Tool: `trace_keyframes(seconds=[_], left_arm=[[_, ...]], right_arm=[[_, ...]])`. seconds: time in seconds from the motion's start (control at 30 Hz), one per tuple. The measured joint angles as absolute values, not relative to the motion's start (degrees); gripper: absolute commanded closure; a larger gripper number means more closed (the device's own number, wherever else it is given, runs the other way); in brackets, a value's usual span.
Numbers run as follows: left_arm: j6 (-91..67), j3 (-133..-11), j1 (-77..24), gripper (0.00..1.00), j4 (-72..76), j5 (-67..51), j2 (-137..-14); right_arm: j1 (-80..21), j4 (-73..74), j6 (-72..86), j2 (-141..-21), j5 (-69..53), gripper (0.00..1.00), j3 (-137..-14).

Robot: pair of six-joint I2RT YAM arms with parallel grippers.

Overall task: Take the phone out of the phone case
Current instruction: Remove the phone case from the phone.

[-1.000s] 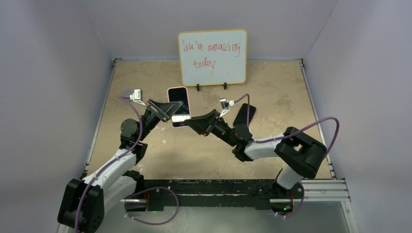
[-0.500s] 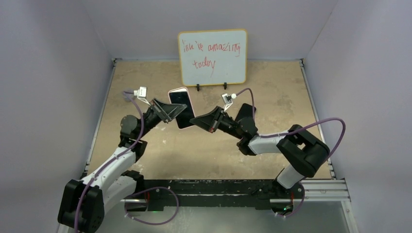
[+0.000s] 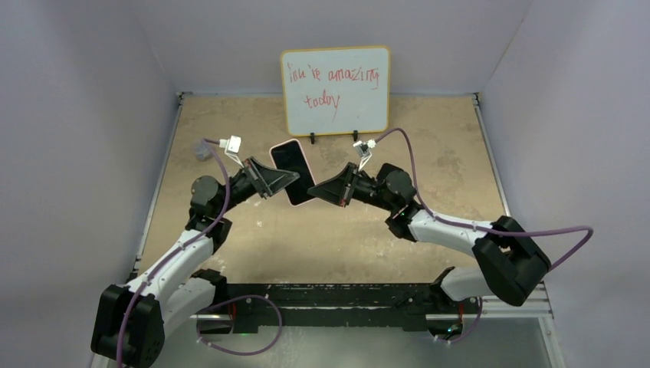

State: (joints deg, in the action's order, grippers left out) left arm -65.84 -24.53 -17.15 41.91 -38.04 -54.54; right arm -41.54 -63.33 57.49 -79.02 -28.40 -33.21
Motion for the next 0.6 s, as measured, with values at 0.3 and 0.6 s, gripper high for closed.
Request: trace_keyframes(seconds=[0.3, 0.6], left_arm=[[-65.93, -24.64, -16.91, 1.0, 42.19, -38.13, -54.33], [-72.42, -17.23, -16.88, 1.0, 45.74, -28.1, -51.83]], right_arm=[[-41.3, -56.77, 52.49, -77.21, -28.99, 0.52, -35.4], [-43.72, -65.25, 51.99, -77.06, -22.06, 0.34, -32.05]])
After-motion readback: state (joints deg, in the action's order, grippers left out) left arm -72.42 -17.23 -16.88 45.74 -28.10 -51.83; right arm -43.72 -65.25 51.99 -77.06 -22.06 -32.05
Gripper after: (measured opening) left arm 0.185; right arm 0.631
